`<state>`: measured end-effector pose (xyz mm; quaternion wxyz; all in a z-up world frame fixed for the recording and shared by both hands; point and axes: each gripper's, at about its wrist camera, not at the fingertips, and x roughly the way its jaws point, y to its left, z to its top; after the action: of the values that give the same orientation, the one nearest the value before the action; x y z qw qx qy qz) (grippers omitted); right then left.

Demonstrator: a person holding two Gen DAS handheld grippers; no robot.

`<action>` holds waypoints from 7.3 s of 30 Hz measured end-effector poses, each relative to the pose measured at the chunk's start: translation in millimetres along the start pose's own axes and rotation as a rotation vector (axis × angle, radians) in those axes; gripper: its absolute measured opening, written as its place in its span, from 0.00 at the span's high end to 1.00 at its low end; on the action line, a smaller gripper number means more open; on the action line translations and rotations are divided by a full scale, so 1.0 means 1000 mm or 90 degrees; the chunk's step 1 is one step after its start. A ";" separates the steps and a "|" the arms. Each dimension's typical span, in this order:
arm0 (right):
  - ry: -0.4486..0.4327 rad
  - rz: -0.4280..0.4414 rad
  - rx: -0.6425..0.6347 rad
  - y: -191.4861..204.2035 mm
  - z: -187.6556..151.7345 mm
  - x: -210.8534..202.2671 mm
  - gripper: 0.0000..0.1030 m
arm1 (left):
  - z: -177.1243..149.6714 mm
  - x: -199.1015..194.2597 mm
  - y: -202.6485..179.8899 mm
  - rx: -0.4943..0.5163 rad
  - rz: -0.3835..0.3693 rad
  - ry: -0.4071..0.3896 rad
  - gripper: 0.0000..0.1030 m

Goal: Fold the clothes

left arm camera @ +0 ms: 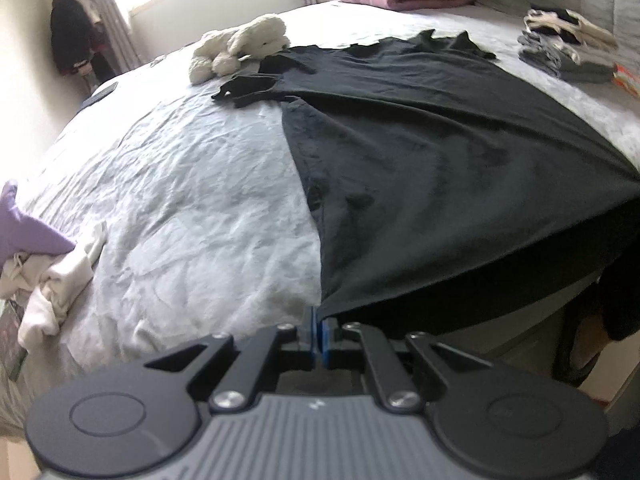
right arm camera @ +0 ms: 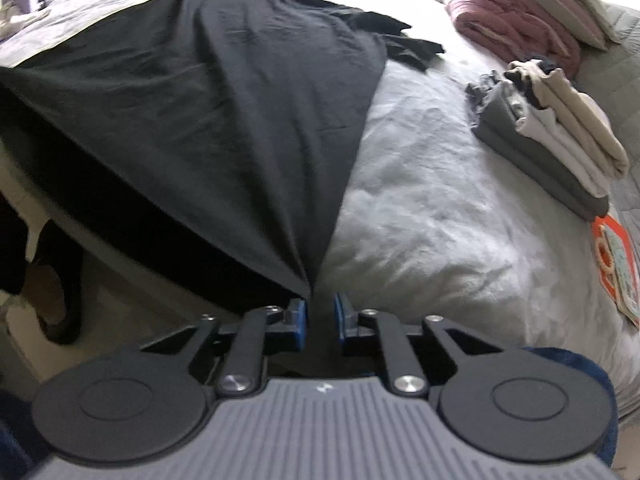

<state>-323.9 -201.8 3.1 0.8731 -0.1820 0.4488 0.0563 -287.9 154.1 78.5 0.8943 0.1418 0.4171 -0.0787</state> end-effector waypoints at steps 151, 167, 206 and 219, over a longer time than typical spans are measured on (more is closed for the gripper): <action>-0.023 0.282 0.407 -0.093 0.040 0.065 0.68 | 0.061 0.108 0.059 -0.208 -0.100 0.047 0.99; -0.038 0.363 0.544 -0.118 0.011 0.088 0.97 | 0.055 0.110 0.067 -0.251 -0.121 0.044 0.99; -0.020 0.203 0.315 -0.103 0.037 0.041 0.69 | 0.040 0.075 0.052 -0.262 -0.141 0.093 0.77; -0.070 0.202 0.374 -0.171 0.132 0.117 0.61 | 0.161 0.132 0.066 -0.258 -0.135 -0.019 0.65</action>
<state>-109.7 -319.6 24.9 0.8914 0.1529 0.4209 0.0695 -69.4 162.1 88.1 0.8973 -0.0866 0.4235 -0.0890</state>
